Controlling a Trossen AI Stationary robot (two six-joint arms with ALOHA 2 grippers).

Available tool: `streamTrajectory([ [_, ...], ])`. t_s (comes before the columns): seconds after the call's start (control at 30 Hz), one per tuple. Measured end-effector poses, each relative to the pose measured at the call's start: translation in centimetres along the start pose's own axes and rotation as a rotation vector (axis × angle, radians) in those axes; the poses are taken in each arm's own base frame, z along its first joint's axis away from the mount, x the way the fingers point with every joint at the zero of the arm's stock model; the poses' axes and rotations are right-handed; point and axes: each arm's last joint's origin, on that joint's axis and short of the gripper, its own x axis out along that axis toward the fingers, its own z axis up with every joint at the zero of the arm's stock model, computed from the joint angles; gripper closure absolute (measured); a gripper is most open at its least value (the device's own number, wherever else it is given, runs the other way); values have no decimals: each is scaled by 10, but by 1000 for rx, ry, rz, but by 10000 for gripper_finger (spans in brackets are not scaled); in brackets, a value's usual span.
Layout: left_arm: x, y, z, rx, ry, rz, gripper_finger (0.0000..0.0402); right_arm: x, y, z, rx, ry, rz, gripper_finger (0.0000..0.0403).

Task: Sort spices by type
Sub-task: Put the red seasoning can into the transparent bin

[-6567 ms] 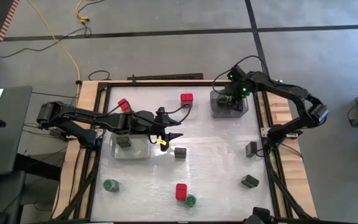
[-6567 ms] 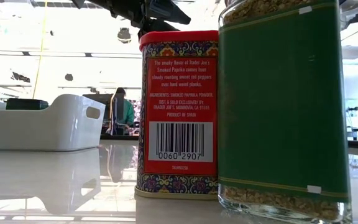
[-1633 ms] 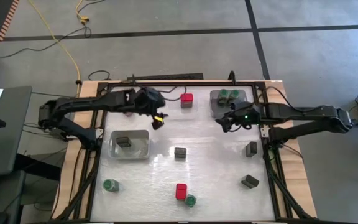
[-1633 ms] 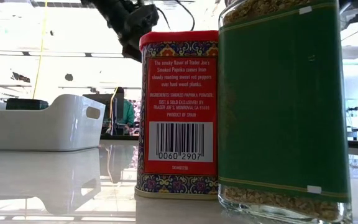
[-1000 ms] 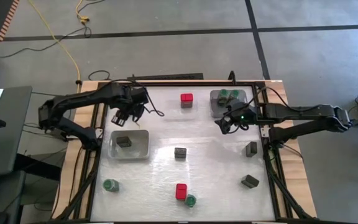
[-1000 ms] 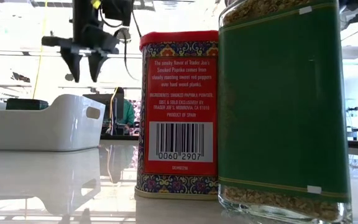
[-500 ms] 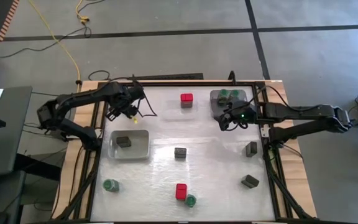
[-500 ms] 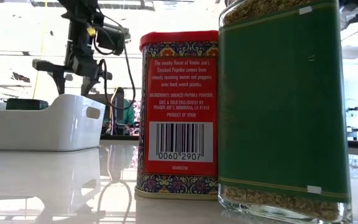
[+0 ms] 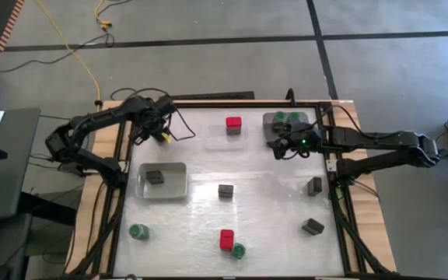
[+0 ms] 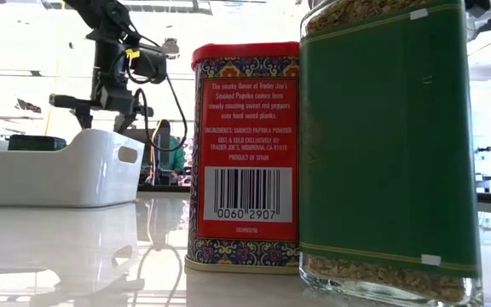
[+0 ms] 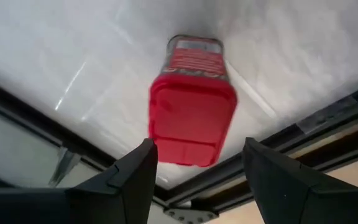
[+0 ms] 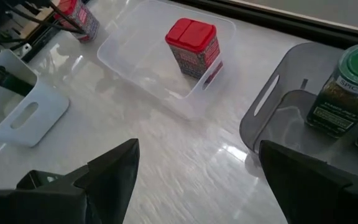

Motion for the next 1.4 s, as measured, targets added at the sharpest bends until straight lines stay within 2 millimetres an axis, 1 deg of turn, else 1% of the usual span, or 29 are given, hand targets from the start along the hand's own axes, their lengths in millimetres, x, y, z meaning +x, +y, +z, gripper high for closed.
streamTrajectory([
  [0.23,3,3,-7,31,-61,9,178,0,0,0,24,0,0,46],
  [0.4,6,4,-14,10,-62,9,178,0,0,0,42,1,0,46],
  [0.53,7,4,-18,30,-60,8,178,0,0,0,42,1,0,46],
  [0.7,8,4,-21,32,-92,7,178,0,0,0,42,1,0,46],
  [0.83,9,4,-21,73,-102,12,178,0,0,0,43,1,0,46],
  [1.1,27,0,-15,82,-78,46,178,0,0,0,44,1,0,46],
  [1.4,30,2,-15,72,-55,56,178,0,0,0,53,1,0,46],
])
